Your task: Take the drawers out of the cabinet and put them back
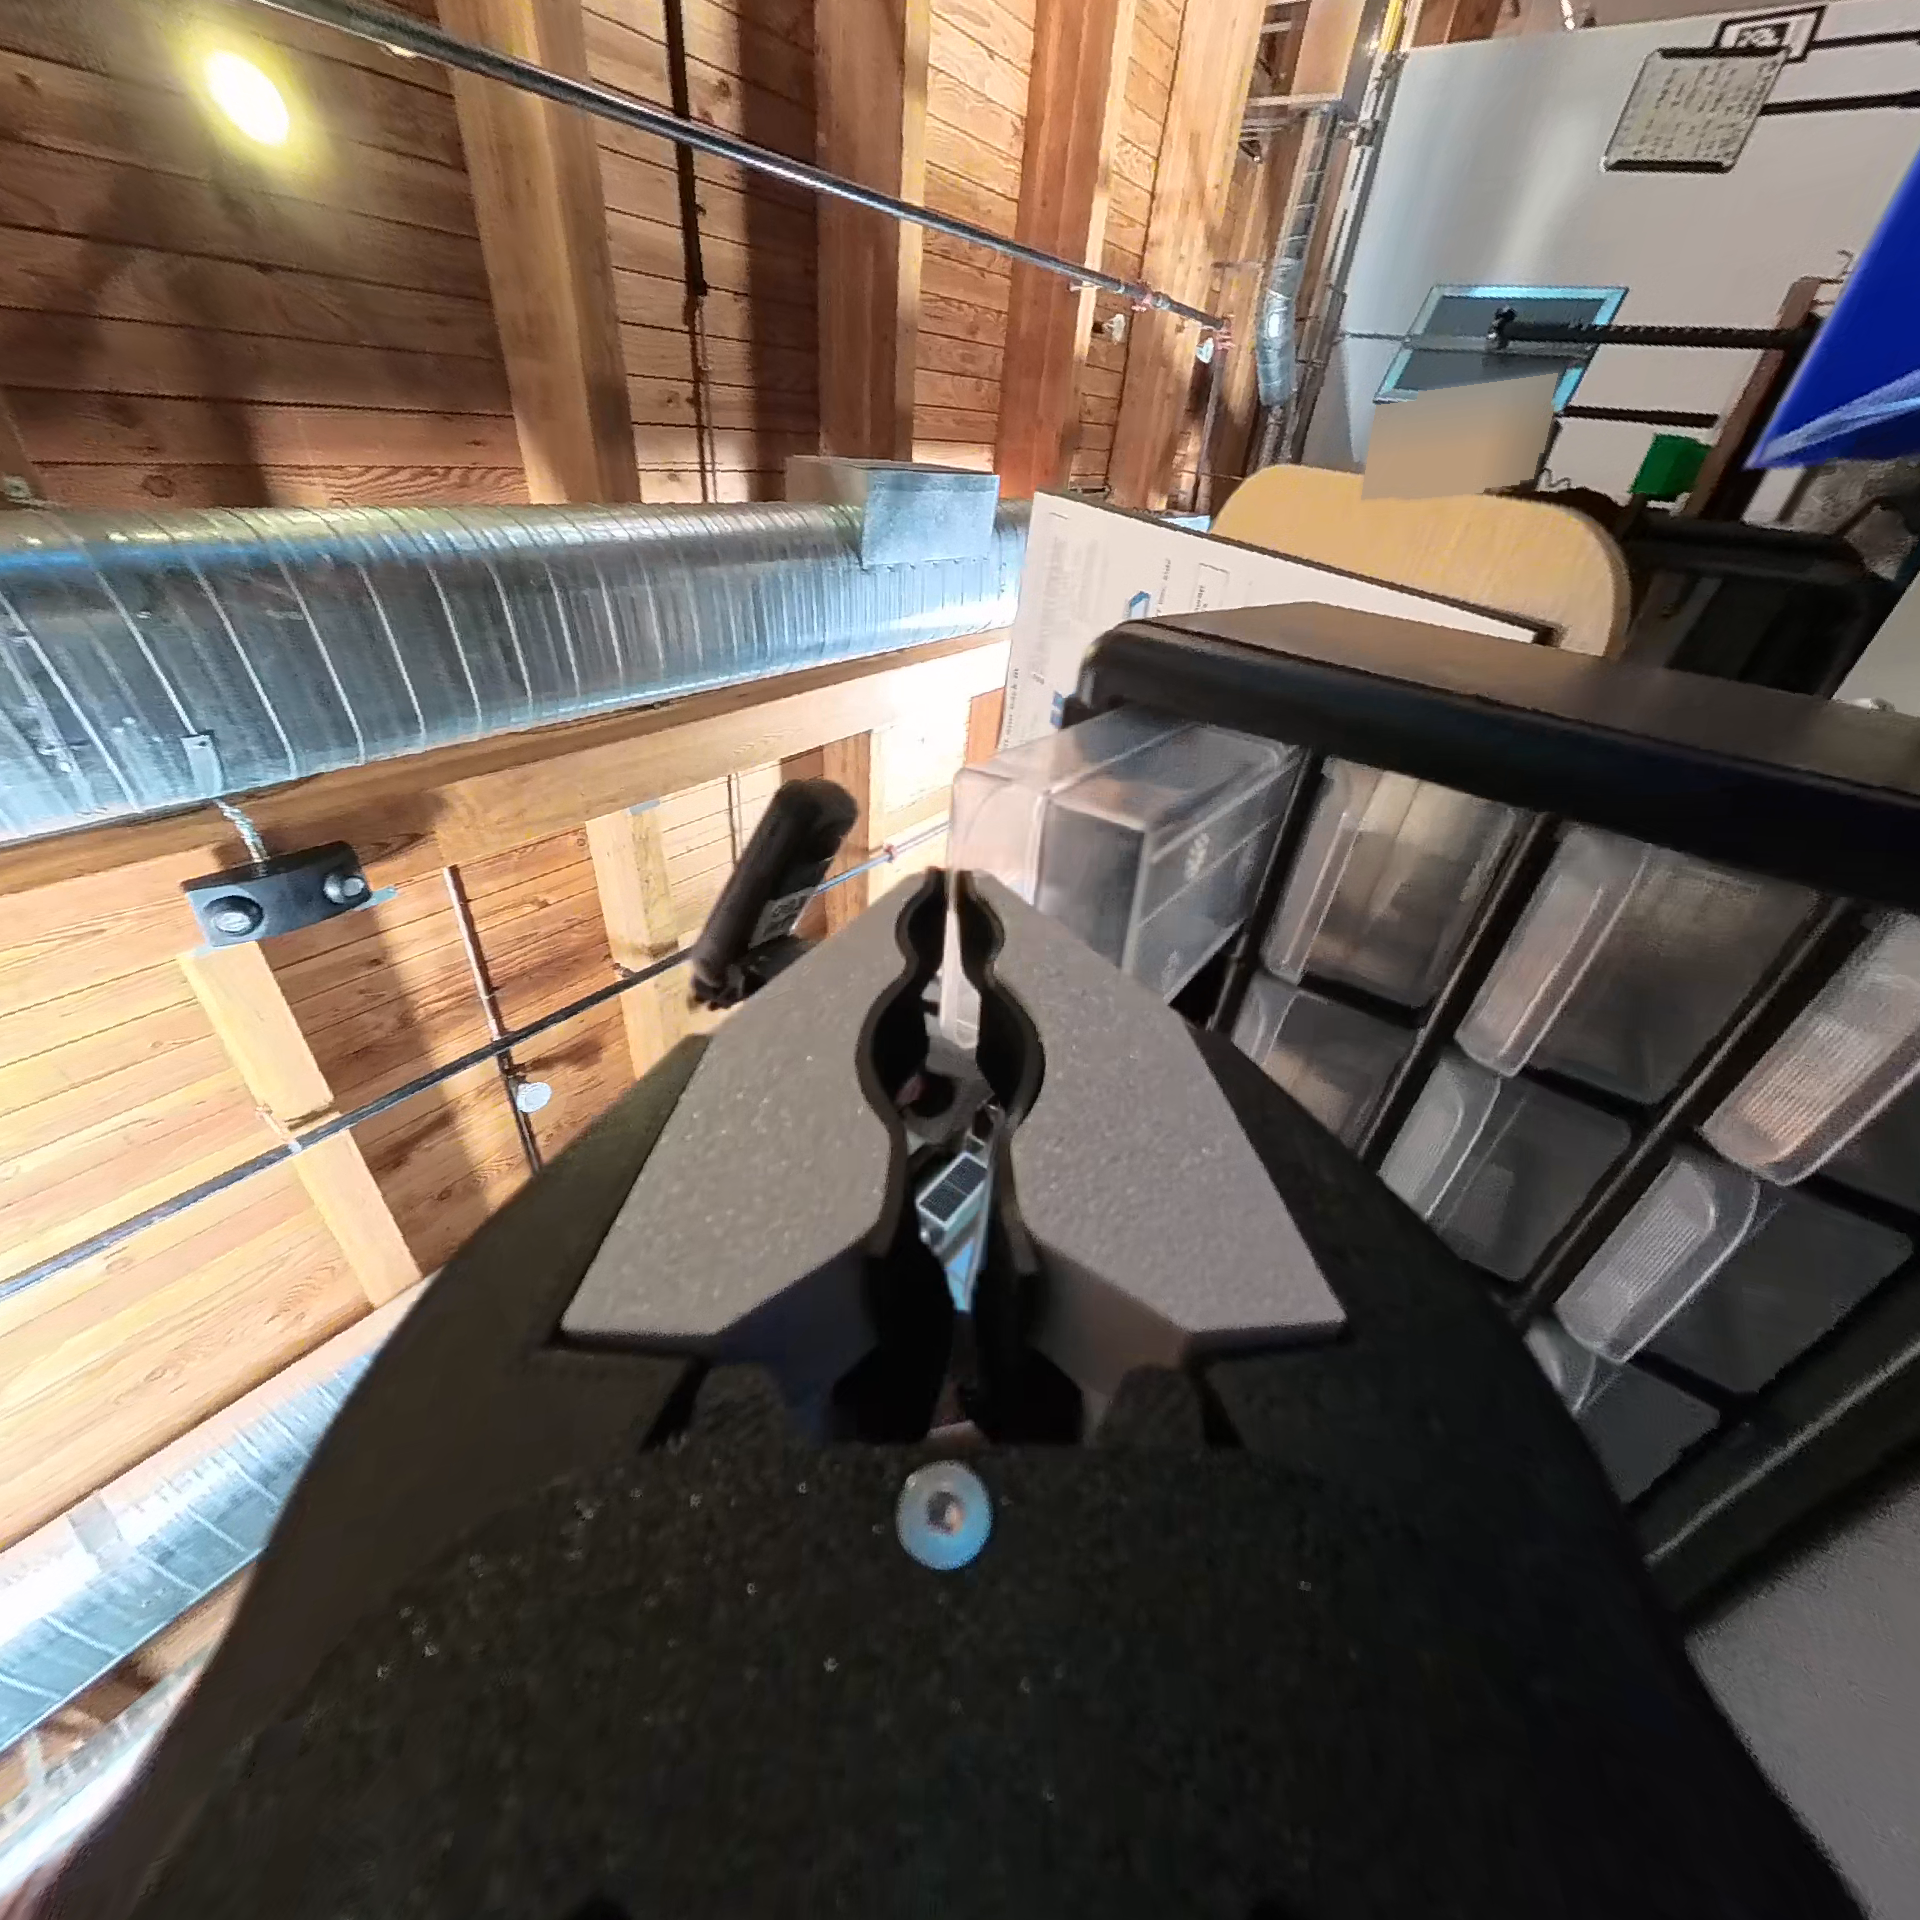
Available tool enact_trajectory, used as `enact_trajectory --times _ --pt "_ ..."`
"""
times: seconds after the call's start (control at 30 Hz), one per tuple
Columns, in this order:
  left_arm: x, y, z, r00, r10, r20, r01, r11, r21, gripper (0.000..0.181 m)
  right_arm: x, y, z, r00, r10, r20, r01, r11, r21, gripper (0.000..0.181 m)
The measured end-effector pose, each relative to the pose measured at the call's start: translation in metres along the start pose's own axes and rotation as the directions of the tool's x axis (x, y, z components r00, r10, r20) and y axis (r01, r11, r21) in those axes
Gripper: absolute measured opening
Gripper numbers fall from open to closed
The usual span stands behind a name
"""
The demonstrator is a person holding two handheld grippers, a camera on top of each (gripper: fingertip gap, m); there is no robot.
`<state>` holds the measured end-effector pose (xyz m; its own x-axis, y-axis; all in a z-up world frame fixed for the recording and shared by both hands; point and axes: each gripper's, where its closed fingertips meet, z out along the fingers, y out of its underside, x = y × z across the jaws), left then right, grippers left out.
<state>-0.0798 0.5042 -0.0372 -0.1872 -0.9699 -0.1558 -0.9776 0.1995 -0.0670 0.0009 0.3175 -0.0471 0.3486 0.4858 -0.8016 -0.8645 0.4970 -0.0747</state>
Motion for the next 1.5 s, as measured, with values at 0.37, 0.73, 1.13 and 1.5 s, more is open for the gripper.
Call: enact_trajectory --times 0.37,0.73,1.13,1.5 --pt "0.0 0.0 0.0 0.998 -0.052 -0.034 0.052 0.999 0.002 0.0 -0.021 -0.001 -0.038 0.997 0.018 0.081 -0.017 1.0 -0.017 0.0" --pt "0.0 0.0 0.0 0.998 -0.055 -0.037 0.055 0.998 0.002 0.0 -0.029 -0.005 -0.05 0.993 0.033 0.111 -0.03 0.999 -0.026 0.0" --pt "0.001 0.0 0.0 0.997 -0.055 -0.051 0.056 0.998 0.014 0.0 -0.042 0.01 -0.048 0.997 0.074 0.031 -0.075 0.997 0.032 0.0" --pt "0.001 0.0 0.0 0.997 -0.054 -0.048 0.056 0.998 0.029 0.0 -0.046 -0.009 -0.085 0.997 -0.014 -0.073 0.006 0.994 -0.106 0.001"
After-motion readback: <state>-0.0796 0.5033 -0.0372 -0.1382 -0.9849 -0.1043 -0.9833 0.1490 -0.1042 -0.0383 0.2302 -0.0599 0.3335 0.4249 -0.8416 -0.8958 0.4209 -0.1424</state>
